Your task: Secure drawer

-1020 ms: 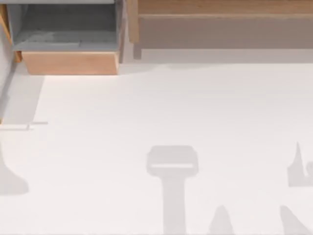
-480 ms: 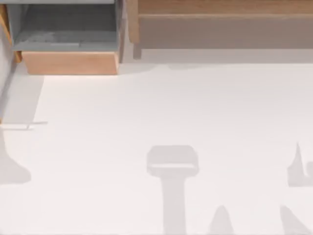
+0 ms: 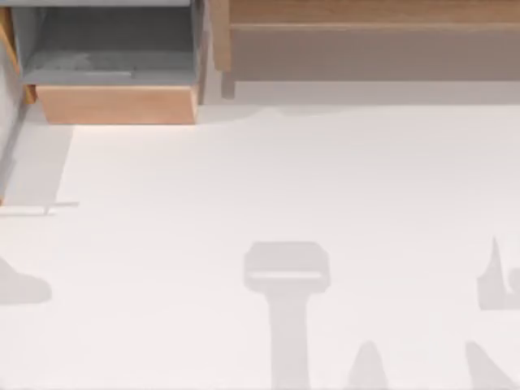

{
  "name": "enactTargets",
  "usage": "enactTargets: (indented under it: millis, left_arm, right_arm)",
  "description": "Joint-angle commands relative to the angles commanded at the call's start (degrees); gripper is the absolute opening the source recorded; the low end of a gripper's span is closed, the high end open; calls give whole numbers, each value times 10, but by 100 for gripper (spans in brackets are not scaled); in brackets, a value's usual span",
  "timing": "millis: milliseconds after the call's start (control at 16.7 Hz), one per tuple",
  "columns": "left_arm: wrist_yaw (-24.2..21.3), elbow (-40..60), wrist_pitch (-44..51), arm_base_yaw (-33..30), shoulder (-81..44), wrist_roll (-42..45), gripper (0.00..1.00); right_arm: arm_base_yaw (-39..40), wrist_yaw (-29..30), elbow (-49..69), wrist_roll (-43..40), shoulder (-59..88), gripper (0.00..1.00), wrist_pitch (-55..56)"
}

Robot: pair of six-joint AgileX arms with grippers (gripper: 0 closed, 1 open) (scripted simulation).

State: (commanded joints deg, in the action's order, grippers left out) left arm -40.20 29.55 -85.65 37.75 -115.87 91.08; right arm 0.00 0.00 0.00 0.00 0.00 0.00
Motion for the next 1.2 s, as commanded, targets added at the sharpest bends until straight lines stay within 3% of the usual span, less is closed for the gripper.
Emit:
enactTargets:
  millis: [240, 300, 840, 1200]
  left_arm:
    - [0, 0, 0, 0, 0, 0, 2]
    - [0, 0, 0, 0, 0, 0, 0]
    - [2, 1, 7, 0, -8, -2, 0]
    - [49, 99, 56, -48, -42, -4, 0]
  right_arm:
    - [0, 0, 0, 0, 0, 100, 0]
    - [0, 0, 0, 0, 0, 100, 0]
    - [0, 0, 0, 0, 0, 100, 0]
    - [0, 0, 0, 0, 0, 100, 0]
